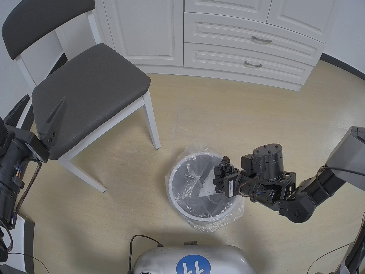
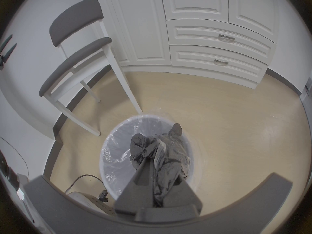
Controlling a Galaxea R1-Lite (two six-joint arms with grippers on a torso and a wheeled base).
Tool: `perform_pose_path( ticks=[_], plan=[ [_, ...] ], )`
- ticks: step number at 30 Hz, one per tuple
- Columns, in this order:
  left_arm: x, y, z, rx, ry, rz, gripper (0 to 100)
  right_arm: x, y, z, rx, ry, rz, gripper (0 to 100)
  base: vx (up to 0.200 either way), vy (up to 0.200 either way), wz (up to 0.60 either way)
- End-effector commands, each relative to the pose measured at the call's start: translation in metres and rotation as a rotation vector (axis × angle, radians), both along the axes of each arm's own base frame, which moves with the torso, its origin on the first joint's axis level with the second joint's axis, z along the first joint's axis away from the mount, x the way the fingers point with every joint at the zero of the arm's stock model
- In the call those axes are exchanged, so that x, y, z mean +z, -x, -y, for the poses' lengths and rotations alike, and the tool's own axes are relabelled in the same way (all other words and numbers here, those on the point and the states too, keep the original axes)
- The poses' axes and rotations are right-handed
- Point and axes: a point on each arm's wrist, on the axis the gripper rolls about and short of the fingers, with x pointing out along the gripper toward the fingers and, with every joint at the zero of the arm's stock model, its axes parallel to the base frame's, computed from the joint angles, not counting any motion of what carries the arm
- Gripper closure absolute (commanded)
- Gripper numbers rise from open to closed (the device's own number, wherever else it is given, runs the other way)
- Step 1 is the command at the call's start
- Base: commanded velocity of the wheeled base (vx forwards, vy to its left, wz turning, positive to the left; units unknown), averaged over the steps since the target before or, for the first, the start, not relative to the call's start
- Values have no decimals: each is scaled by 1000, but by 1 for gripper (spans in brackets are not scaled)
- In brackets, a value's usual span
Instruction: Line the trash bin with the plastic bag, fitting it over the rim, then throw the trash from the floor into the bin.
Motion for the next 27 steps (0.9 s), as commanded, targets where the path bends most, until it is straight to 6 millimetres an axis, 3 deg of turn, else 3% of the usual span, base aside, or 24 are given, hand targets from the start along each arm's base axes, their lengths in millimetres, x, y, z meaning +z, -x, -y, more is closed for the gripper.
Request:
perform_pose_path(
  ticks=[1,5,12,23,27],
  plan=[
    [0,0,0,1,2,2,0,-5,17,-19,65,-21,-3,100,0,0,0],
    [0,0,0,1,1,1,0,-21,21,-32,92,-15,-28,100,0,0,0],
    [1,1,0,1,3,4,0,-61,9,-42,73,16,-48,100,0,0,0],
    [0,1,-1,2,-3,2,0,-76,-1,-44,50,31,-60,100,0,0,0],
    [0,1,-1,6,-12,5,0,-72,0,-44,51,27,-54,100,0,0,0]
  ],
)
